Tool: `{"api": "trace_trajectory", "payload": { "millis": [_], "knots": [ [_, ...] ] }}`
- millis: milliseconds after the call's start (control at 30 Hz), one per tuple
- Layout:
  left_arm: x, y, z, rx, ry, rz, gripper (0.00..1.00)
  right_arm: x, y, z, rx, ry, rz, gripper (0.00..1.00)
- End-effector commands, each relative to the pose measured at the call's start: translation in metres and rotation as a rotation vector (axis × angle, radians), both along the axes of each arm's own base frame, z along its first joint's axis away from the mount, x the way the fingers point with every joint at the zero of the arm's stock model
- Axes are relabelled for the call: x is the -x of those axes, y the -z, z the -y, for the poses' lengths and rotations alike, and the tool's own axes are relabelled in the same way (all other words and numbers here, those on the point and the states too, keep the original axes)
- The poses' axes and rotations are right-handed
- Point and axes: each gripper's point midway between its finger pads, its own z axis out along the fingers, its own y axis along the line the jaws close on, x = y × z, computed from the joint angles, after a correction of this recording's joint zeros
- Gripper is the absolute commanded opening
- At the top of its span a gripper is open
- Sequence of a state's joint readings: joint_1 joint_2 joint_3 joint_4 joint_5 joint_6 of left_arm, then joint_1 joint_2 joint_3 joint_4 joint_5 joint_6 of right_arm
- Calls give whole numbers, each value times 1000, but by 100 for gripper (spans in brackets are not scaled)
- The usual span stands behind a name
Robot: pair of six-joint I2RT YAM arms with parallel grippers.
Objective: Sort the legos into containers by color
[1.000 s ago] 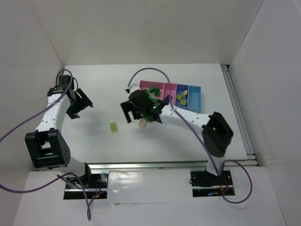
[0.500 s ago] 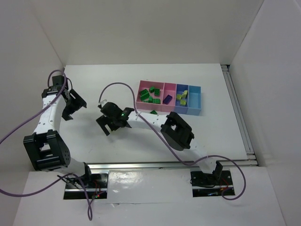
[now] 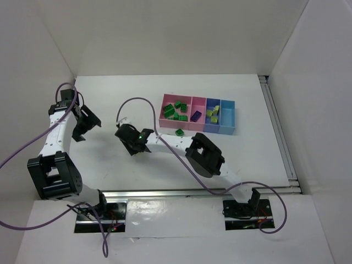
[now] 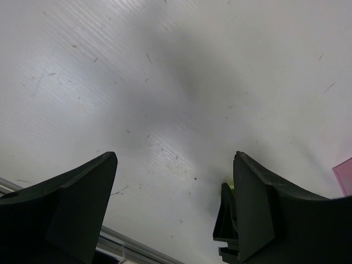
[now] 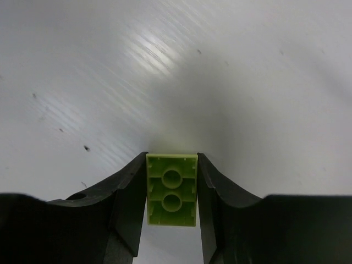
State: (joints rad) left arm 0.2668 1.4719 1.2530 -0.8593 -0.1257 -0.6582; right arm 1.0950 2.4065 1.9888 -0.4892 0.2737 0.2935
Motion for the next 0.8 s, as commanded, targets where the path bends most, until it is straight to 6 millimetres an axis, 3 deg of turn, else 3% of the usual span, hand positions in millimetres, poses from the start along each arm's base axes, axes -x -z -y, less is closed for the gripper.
{"api": "trace_trajectory", "payload": {
  "millis": [0, 33, 67, 100, 133, 167, 200, 233, 267, 300, 333, 367, 400, 433, 500, 600, 767],
  "knots": [
    [-2, -4, 1, 6, 22, 25, 89, -22, -77, 34, -60, 118, 98, 28],
    [-2, -7, 1, 3, 22, 34, 89, -28, -88, 46, -78, 150, 111, 28],
    [-2, -7, 2, 6, 38, 34, 88, -29, -107, 71, -98, 189, 127, 28],
    [-5, -8, 3, 4, 69, 46, 88, -47, -120, 94, -127, 256, 150, 28],
    [-11, -18, 13, -4, 119, 80, 88, -52, -155, 116, -188, 307, 186, 28],
    [-16, -26, 17, -19, 149, 110, 88, -58, -159, 138, -190, 356, 190, 28],
    [-19, -29, 23, -23, 190, 119, 88, -71, -145, 179, -164, 454, 173, 28],
    [-23, -33, 35, -20, 239, 129, 89, -78, -150, 202, -167, 510, 184, 28],
    [-29, -41, 40, -33, 265, 157, 89, -80, -169, 224, -205, 555, 203, 28],
    [-33, -45, 55, -29, 319, 169, 90, -90, -158, 261, -182, 639, 202, 28],
    [-37, -47, 62, -34, 353, 172, 90, -92, -165, 280, -192, 675, 214, 29],
    [-38, -44, 70, -30, 377, 164, 91, -96, -157, 297, -174, 718, 199, 29],
    [-41, -46, 79, -34, 414, 168, 91, -103, -156, 327, -161, 788, 185, 29],
    [-42, -43, 98, -27, 469, 160, 91, -106, -153, 339, -152, 813, 175, 29],
    [-48, -42, 115, -31, 516, 155, 91, -117, -152, 366, -163, 870, 160, 31],
    [-53, -41, 147, -9, 602, 153, 91, -131, -144, 390, -181, 905, 126, 35],
    [-53, -37, 191, 7, 738, 137, 90, -152, -120, 396, -181, 913, 77, 36]
  ]
}}
